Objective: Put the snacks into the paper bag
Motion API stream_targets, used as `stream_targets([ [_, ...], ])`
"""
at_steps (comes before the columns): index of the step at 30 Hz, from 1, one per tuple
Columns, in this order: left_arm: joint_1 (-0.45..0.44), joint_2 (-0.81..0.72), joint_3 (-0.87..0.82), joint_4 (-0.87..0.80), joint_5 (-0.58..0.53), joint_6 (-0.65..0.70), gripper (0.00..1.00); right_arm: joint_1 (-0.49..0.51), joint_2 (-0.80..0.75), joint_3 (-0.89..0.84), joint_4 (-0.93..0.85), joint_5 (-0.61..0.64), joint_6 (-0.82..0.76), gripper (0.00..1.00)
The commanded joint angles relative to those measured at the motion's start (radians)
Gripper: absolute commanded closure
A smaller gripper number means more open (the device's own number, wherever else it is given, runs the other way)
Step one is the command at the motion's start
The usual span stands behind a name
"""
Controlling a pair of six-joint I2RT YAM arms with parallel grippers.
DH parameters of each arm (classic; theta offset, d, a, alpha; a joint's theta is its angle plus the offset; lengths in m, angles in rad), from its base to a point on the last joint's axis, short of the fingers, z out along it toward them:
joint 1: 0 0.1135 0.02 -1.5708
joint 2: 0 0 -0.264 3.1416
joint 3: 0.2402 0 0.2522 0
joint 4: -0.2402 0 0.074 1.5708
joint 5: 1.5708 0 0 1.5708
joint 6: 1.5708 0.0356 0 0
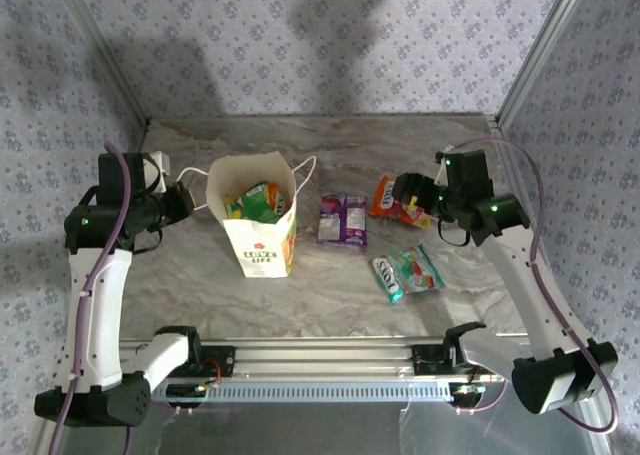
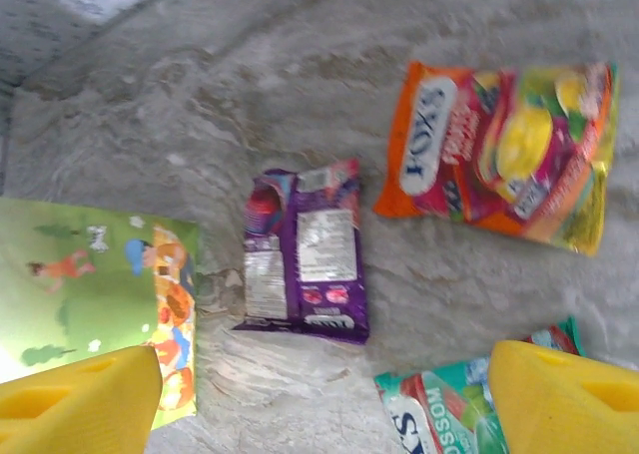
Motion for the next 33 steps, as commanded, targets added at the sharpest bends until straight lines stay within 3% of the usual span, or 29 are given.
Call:
stream_targets([
  [1,0.007,0.000,0.037,0.005,0.021,0.011,0.93,-0.065,0.007,-0.079,-0.014,-0.113,0.063,0.13],
  [4,0.006,0.000,0.037,0.003,0.021,0.014,0.93,-0.115,-0.002,-0.139,-0.015,-0.160,0.079,0.14],
  [11,0.006,0.002,0.030,0.020,0.031,0.006,0.93,-0.148,-0.042,-0.209,-0.057,-0.081,0.114,0.08],
  [15,0.006,0.005,0.027,0.019,0.032,0.008,0.93,-0.173,-0.034,-0.261,-0.035,-0.139,0.143,0.08],
  [33,0.006,0.016,0.007,0.046,0.032,0.001,0.92,-0.191,-0.117,-0.473,-0.025,-0.123,0.273,0.08],
])
